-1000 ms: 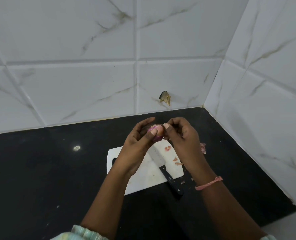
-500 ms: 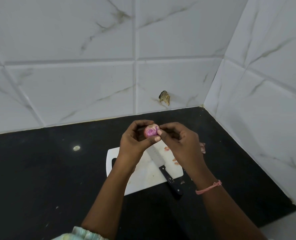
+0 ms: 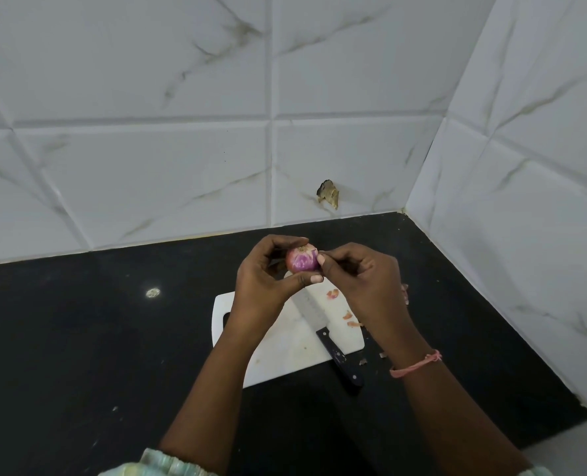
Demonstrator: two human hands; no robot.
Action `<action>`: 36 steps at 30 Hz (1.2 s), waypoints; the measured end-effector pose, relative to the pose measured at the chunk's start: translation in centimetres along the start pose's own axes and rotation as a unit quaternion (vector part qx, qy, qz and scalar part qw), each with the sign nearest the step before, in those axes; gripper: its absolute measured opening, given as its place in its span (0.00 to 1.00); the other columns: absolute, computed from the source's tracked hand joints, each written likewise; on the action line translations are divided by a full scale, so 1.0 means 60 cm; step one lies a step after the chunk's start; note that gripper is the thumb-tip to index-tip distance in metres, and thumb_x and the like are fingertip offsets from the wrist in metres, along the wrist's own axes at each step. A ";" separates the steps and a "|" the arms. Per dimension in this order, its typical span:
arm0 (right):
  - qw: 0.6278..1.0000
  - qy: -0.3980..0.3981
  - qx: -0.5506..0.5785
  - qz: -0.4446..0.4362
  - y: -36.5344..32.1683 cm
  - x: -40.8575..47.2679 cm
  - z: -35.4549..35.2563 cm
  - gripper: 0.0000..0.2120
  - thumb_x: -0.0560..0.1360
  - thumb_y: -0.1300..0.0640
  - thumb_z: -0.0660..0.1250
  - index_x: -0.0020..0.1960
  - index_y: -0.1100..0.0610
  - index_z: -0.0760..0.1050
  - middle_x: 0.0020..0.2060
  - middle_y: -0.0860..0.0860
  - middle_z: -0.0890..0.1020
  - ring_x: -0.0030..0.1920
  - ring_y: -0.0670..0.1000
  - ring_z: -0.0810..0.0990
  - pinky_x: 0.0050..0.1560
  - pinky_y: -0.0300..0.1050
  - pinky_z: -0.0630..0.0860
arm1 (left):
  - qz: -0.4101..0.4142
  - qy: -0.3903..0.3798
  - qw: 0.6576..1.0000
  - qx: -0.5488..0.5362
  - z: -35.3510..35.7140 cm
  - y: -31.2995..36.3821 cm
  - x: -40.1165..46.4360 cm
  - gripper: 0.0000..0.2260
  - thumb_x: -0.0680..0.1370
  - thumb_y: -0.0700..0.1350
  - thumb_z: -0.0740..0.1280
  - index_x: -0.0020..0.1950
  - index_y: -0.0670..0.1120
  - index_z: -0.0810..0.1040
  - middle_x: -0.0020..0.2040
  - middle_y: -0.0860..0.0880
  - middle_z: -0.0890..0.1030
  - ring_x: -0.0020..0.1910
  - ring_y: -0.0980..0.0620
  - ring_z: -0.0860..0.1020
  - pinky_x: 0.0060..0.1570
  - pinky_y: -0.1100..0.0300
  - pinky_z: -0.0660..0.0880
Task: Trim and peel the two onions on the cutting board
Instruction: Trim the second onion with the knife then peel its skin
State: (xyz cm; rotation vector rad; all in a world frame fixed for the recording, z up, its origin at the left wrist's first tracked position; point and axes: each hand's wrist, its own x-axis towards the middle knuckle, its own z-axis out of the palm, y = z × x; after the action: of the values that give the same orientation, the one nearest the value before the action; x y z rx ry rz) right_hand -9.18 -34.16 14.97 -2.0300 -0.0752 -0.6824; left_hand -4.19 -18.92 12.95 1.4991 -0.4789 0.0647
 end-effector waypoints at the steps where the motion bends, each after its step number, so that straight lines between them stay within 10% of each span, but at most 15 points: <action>1: 1.000 0.007 0.000 -0.005 -0.001 0.000 0.002 0.05 0.74 0.61 0.73 0.46 0.52 0.82 0.37 0.36 0.81 0.41 0.38 0.82 0.40 0.27 0.75 | 0.000 0.000 1.000 -0.001 0.000 0.001 0.000 0.23 0.63 0.48 0.79 0.56 0.49 0.80 0.55 0.53 0.84 0.56 0.54 0.82 0.55 0.61 0.80; 36: 0.995 -0.047 -0.085 -0.015 -0.003 0.001 0.013 0.02 0.78 0.59 0.66 0.50 0.55 0.76 0.42 0.43 0.78 0.47 0.41 0.78 0.40 0.30 0.76 | -0.002 0.005 1.000 0.025 -0.001 0.002 -0.003 0.20 0.69 0.37 0.79 0.57 0.49 0.79 0.55 0.53 0.83 0.56 0.53 0.82 0.53 0.63 0.79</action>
State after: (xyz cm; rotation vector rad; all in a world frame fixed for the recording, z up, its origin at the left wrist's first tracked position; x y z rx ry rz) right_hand -8.84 -33.46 14.82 -2.2288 -0.1051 -0.6288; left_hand -4.37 -18.81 13.00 1.5487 -0.4697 0.0815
